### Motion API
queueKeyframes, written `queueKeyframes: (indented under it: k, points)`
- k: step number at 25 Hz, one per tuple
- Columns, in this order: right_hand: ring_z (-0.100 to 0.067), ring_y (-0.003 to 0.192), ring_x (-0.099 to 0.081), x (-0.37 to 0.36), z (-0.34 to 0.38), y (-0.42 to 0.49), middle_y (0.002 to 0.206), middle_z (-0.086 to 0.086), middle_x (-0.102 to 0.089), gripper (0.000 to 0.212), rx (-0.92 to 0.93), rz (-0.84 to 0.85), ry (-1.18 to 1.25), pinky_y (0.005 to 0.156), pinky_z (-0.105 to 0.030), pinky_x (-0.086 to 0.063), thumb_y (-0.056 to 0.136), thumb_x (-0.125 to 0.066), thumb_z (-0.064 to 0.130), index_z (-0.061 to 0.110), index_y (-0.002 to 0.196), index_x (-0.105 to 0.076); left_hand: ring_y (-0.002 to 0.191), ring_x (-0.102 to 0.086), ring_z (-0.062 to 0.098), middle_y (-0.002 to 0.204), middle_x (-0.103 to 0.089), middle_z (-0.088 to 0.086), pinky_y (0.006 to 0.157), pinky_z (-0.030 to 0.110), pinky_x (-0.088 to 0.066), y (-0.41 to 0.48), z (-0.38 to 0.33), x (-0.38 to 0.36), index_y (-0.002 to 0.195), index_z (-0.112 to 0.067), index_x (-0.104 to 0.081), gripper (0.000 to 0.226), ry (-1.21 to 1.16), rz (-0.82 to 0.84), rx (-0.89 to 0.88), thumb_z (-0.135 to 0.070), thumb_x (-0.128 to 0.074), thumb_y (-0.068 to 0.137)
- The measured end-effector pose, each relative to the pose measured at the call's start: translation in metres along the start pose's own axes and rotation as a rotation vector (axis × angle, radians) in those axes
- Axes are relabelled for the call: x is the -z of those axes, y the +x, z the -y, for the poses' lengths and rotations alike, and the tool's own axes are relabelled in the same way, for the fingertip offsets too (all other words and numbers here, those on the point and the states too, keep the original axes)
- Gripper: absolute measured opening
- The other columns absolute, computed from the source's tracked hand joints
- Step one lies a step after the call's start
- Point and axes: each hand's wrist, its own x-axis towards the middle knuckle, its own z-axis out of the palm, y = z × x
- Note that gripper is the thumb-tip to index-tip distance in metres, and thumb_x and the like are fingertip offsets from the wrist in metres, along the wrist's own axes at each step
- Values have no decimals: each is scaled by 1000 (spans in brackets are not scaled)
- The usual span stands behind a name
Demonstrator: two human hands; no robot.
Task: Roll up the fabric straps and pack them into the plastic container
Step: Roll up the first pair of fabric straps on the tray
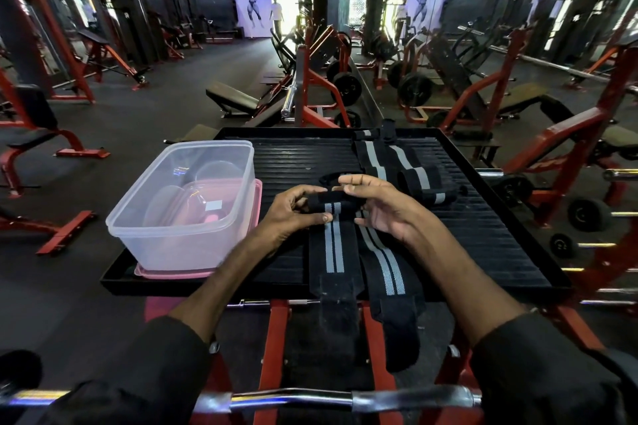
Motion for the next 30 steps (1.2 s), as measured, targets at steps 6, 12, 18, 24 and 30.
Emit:
queueKeyframes:
  k: [6, 12, 18, 24, 30]
  points:
    - [-17, 108, -67, 2, -11, -1, 127, 3, -68, 57, -44, 158, -350, 97, -35, -51, 98, -51, 61, 23, 140, -56, 104, -66, 0, 115, -69, 3, 94, 17, -50, -4, -5, -4, 110, -14, -66, 53, 91, -83, -162, 13, -83, 68]
    - [-21, 107, -62, 2, -19, 1, 130, -13, -67, 53, 61, 15, -281, 85, -35, -52, 86, -73, 53, 24, 130, -62, 104, -63, 4, 118, -68, -8, 82, 22, -52, -9, -6, -1, 127, -21, -60, 51, -51, 48, 32, 5, -72, 85]
    - [-7, 104, -65, 9, -23, -1, 128, 3, -69, 37, 104, 11, -151, 74, -23, -51, 92, -74, 26, 28, 129, -66, 121, -64, 15, 132, -67, -1, 80, 31, -59, -11, -7, 6, 135, -21, -54, 42, -133, 94, 226, -28, -66, 96]
    - [-9, 100, -65, 12, -23, -1, 134, 1, -63, 48, 109, 63, -124, 79, -26, -53, 86, -76, 3, 25, 127, -67, 99, -71, 14, 91, -76, -10, 80, 36, -60, -10, -4, 7, 128, -15, -57, 45, 25, 76, 164, -12, -76, 87]
    - [-13, 107, -66, 3, -6, -2, 114, 6, -71, 43, -2, 110, 135, 90, -40, -49, 89, -67, 10, 26, 129, -64, 85, -70, 5, 88, -76, -8, 82, 31, -58, -9, -7, 6, 118, -17, -62, 52, -10, -15, 71, 10, -78, 77]
